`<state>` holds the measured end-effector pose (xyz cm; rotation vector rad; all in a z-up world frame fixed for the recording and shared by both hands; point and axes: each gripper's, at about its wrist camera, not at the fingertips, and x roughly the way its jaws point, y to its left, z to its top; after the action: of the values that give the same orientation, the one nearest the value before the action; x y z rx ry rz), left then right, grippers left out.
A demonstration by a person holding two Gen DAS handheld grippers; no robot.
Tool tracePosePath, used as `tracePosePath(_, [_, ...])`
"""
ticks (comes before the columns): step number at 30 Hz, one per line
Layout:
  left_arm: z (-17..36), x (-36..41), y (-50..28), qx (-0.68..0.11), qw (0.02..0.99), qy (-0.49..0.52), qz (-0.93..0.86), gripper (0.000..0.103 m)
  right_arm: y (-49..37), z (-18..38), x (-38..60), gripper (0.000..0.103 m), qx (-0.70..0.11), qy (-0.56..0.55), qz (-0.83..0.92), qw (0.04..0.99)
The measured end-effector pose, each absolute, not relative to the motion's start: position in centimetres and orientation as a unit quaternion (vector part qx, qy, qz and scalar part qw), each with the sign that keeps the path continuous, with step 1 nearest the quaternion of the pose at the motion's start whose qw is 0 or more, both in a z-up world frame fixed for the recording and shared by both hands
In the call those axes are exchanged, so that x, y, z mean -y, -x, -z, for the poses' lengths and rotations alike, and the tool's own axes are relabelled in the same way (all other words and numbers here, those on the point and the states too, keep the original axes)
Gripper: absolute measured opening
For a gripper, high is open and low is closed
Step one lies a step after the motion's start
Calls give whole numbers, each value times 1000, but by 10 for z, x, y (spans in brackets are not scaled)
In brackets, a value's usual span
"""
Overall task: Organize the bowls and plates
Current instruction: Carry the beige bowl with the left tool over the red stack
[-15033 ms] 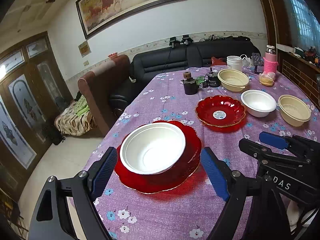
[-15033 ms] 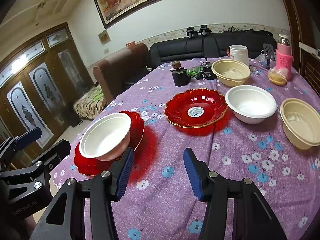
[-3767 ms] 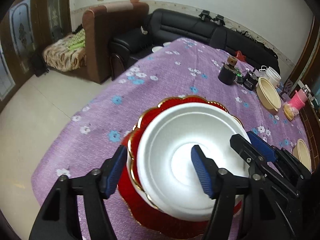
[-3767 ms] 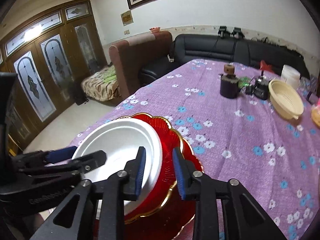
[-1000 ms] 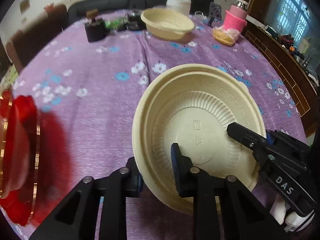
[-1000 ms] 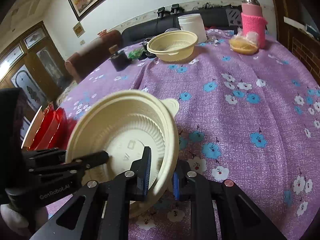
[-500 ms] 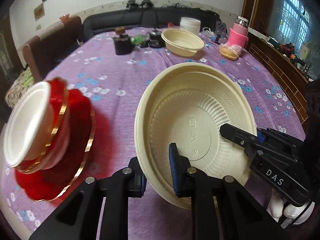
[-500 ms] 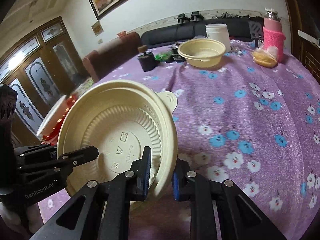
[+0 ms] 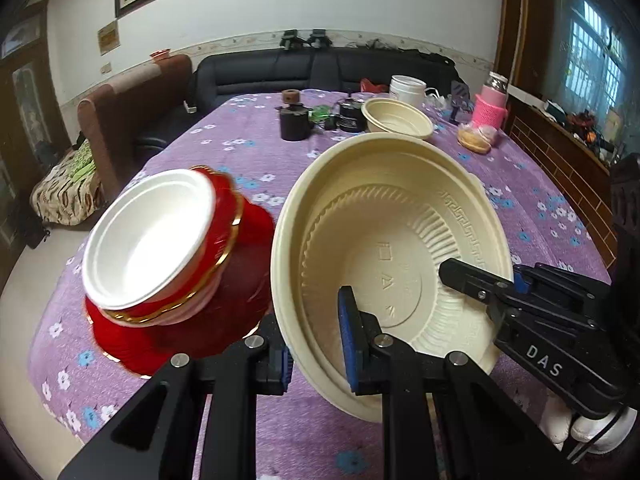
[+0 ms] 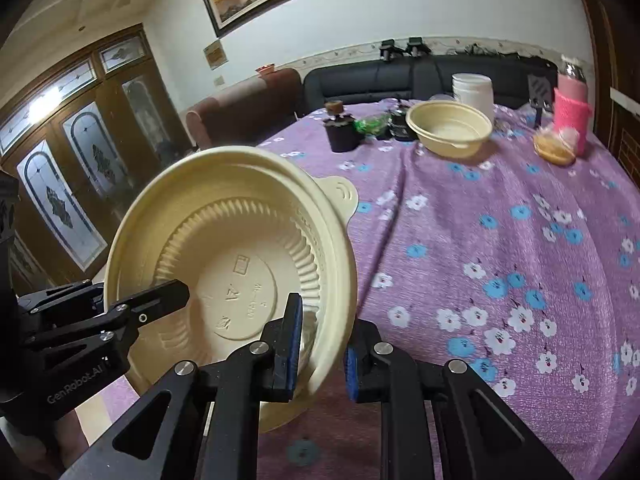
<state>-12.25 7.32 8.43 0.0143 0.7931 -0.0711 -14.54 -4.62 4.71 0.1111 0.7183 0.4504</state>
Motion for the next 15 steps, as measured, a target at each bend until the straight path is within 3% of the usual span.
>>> tracePosePath(15, [-91, -114, 147, -371, 928, 28, 11, 19, 164, -67, -3, 20, -332, -10, -231, 915])
